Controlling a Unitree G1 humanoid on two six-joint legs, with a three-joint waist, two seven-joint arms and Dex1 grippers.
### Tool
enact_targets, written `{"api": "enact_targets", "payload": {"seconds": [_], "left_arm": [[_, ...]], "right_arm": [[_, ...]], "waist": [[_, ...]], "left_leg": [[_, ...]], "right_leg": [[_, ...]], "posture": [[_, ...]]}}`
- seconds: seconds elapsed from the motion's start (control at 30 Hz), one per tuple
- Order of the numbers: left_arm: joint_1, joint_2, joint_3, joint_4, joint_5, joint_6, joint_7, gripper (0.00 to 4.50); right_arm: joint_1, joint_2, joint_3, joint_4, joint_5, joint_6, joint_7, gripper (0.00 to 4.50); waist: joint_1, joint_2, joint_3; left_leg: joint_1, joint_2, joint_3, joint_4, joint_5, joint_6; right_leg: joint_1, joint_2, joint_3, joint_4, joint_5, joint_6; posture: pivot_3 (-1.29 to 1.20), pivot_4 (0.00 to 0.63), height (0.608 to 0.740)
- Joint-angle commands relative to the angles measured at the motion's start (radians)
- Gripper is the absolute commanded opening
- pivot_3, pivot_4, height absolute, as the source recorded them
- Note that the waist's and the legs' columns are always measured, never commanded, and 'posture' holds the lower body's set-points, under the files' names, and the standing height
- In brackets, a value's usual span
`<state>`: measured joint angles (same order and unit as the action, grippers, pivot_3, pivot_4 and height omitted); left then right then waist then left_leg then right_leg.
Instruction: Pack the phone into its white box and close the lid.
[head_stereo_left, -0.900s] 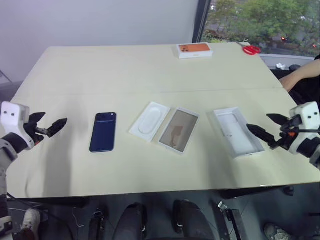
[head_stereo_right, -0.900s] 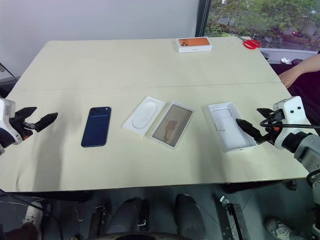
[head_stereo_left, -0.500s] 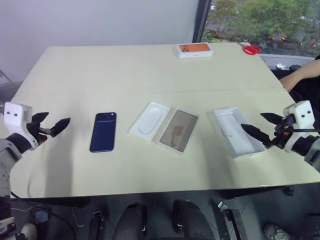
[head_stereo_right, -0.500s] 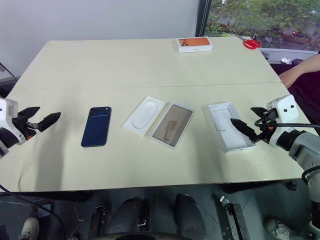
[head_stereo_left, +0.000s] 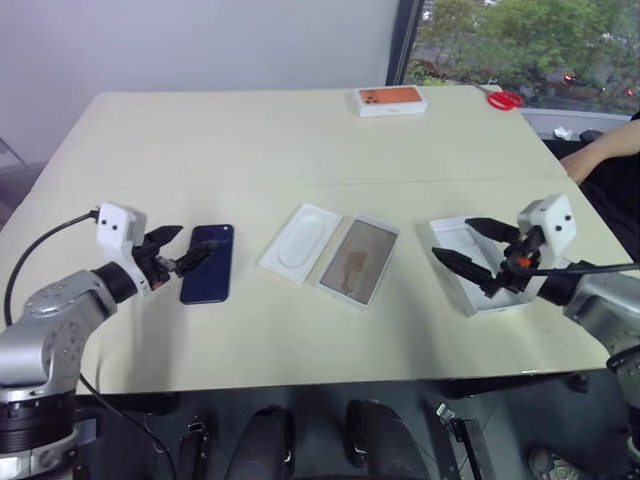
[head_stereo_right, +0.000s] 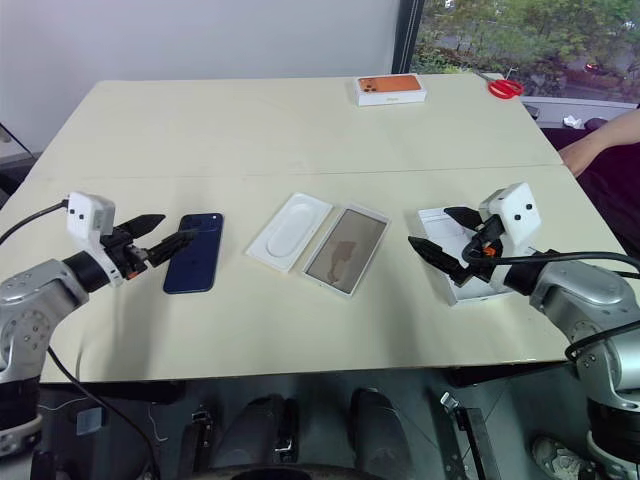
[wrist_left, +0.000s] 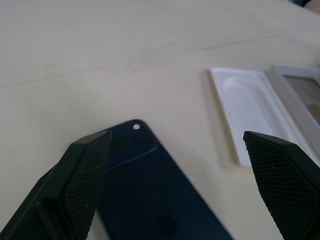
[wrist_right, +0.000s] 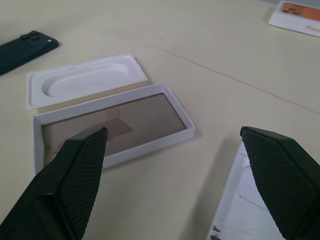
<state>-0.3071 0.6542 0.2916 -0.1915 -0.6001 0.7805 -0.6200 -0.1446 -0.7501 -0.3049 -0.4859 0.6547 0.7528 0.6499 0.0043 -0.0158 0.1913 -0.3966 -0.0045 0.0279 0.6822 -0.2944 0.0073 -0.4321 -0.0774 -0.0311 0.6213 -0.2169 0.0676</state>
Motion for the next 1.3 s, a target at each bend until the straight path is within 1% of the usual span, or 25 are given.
{"api": "enact_targets", "payload": {"seconds": [0.03,0.1,0.2,0.3,0.43,0.6,0.7,0.9,0.97,1.0,1.1,1.13,1.23,1.3], "left_arm": [[-0.109,0.001,-0.089,0.003,-0.008,0.140,0.045,4.44],[-0.168,-0.002,-0.129,0.013,0.008,0.192,0.068,4.44],[-0.320,-0.037,-0.156,0.139,-0.007,0.344,0.105,4.44],[-0.408,-0.039,-0.226,0.215,0.016,0.419,0.090,4.44],[-0.517,-0.066,-0.298,0.341,0.012,0.492,0.033,4.44],[-0.577,-0.088,-0.361,0.456,0.045,0.512,-0.005,4.44],[-0.611,-0.118,-0.370,0.519,0.047,0.530,-0.022,4.44],[-0.636,-0.153,-0.377,0.579,0.059,0.535,-0.054,4.44],[-0.638,-0.157,-0.377,0.590,0.062,0.535,-0.066,3.93],[-0.639,-0.160,-0.372,0.595,0.061,0.539,-0.068,3.59],[-0.639,-0.164,-0.357,0.599,0.058,0.552,-0.068,2.24],[-0.637,-0.162,-0.352,0.599,0.058,0.554,-0.068,1.61],[-0.628,-0.160,-0.327,0.601,0.061,0.559,-0.051,0.13],[-0.624,-0.157,-0.298,0.596,0.052,0.573,-0.045,0.05]], "right_arm": [[-0.030,0.014,0.068,-0.109,0.026,0.004,-0.010,4.44],[-0.031,0.013,0.102,-0.144,0.018,0.010,-0.020,4.44],[-0.032,0.033,0.140,-0.208,0.044,0.029,-0.048,4.44],[-0.022,0.048,0.142,-0.230,0.055,0.037,-0.074,4.44],[-0.002,0.064,0.150,-0.253,0.060,0.040,-0.102,4.44],[0.012,0.070,0.146,-0.271,0.065,0.037,-0.125,4.44],[0.022,0.063,0.139,-0.283,0.074,0.038,-0.130,4.44],[0.036,0.043,0.131,-0.289,0.084,0.037,-0.125,4.44],[0.038,0.038,0.130,-0.288,0.086,0.036,-0.122,4.50],[0.039,0.036,0.131,-0.287,0.086,0.035,-0.121,4.50],[0.042,0.033,0.134,-0.284,0.085,0.030,-0.120,4.50],[0.042,0.034,0.138,-0.283,0.084,0.031,-0.121,4.50],[0.045,0.040,0.146,-0.286,0.086,0.033,-0.123,4.50],[0.048,0.041,0.148,-0.287,0.088,0.034,-0.123,4.50]], "waist": [[0.006,0.000,0.000],[0.007,0.000,0.000],[0.009,-0.001,0.000],[0.008,-0.001,0.000],[0.008,-0.002,0.000],[0.006,-0.002,0.000],[0.007,-0.002,0.000],[0.008,-0.002,0.000],[0.008,-0.002,0.000],[0.008,-0.002,0.000],[0.008,-0.002,0.000],[0.008,-0.002,0.000],[0.007,-0.002,0.000],[0.007,-0.002,0.000]], "left_leg": [[0.000,0.000,0.000,0.001,0.000,0.000],[0.000,-0.001,0.000,0.001,0.000,0.000],[-0.001,-0.001,0.000,0.001,-0.001,0.002],[-0.002,0.000,-0.001,0.001,-0.001,0.002],[-0.001,0.000,-0.001,0.002,-0.001,0.002],[0.000,0.001,-0.001,0.002,0.000,0.002],[0.001,0.002,-0.001,0.002,0.000,0.002],[0.001,0.002,-0.001,0.002,0.000,0.002],[0.001,0.002,-0.001,0.002,0.000,0.002],[0.001,0.002,-0.001,0.002,0.000,0.002],[0.001,0.002,-0.001,0.002,0.000,0.002],[0.001,0.002,-0.001,0.002,0.000,0.002],[0.001,0.002,-0.001,0.002,0.000,0.002],[0.001,0.002,-0.001,0.002,0.000,0.002]], "right_leg": [[0.000,0.001,0.000,0.001,0.000,0.000],[0.001,0.002,0.000,0.001,0.000,0.002],[0.001,0.005,0.000,0.001,0.002,0.006],[0.000,0.008,-0.001,0.001,0.002,0.007],[0.000,0.010,0.000,0.002,0.002,0.007],[0.000,0.011,0.001,0.004,0.002,0.007],[0.000,0.012,0.001,0.005,0.002,0.007],[0.000,0.012,0.001,0.005,0.002,0.007],[0.000,0.011,0.001,0.005,0.002,0.007],[0.000,0.011,0.001,0.005,0.002,0.007],[0.000,0.011,0.001,0.005,0.002,0.007],[0.000,0.011,0.001,0.005,0.002,0.007],[0.000,0.011,0.001,0.005,0.002,0.007],[0.000,0.011,0.001,0.006,0.002,0.007]], "posture": [[0.00,0.150,0.740],[0.00,0.150,0.740],[0.00,0.150,0.740],[0.00,0.150,0.740],[0.00,0.150,0.740],[0.00,0.150,0.740],[0.00,0.150,0.740],[0.00,0.150,0.740],[0.00,0.150,0.740],[0.00,0.150,0.740],[0.00,0.150,0.740],[0.00,0.150,0.740],[0.00,0.150,0.740],[0.00,0.150,0.740]]}}
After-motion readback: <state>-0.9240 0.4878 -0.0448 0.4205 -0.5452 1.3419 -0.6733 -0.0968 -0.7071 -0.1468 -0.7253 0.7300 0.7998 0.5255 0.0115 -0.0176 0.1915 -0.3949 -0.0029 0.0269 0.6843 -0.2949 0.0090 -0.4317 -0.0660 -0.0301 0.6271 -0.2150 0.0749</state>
